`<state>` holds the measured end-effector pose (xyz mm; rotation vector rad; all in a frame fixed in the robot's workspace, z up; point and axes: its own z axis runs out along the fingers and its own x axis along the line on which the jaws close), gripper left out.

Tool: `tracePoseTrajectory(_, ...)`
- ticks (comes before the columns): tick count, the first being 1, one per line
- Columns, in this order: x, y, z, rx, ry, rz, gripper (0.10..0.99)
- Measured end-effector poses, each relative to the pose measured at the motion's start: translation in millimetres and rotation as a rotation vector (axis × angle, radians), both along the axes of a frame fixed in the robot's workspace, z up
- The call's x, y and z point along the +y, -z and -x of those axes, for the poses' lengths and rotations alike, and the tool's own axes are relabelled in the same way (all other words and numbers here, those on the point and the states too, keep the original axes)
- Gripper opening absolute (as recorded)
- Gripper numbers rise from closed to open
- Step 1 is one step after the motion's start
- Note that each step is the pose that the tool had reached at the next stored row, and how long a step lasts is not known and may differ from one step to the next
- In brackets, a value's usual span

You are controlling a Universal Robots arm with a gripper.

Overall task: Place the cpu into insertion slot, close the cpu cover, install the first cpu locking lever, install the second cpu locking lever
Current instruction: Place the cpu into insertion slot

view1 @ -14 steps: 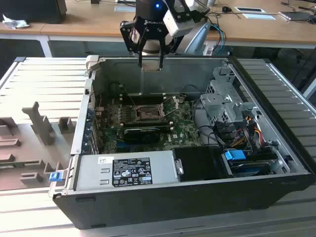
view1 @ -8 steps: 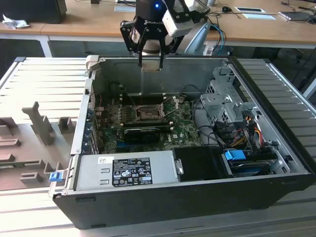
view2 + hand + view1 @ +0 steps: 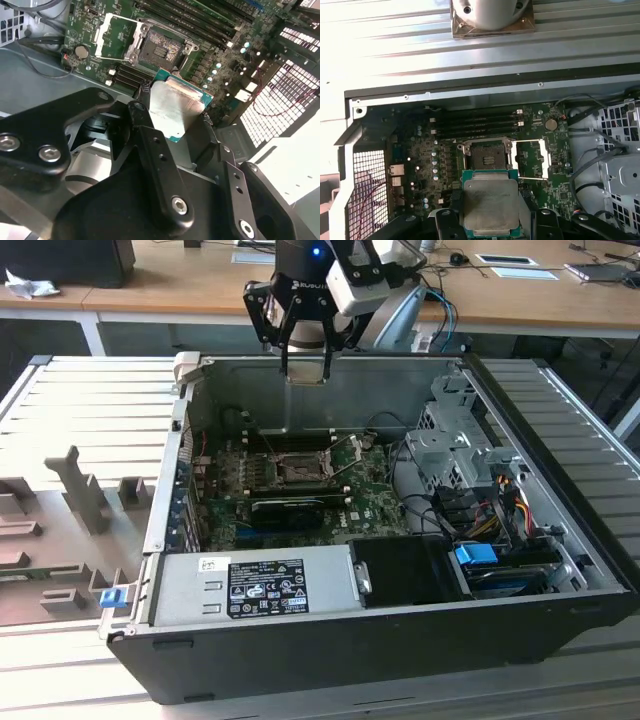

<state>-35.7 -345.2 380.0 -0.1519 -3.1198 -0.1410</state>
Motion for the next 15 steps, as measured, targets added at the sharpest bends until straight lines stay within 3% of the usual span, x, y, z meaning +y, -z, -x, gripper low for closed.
tracePoseTrajectory(15, 0.0, 0.0, 0.0, 0.0, 0.053, 0.0, 0.529)
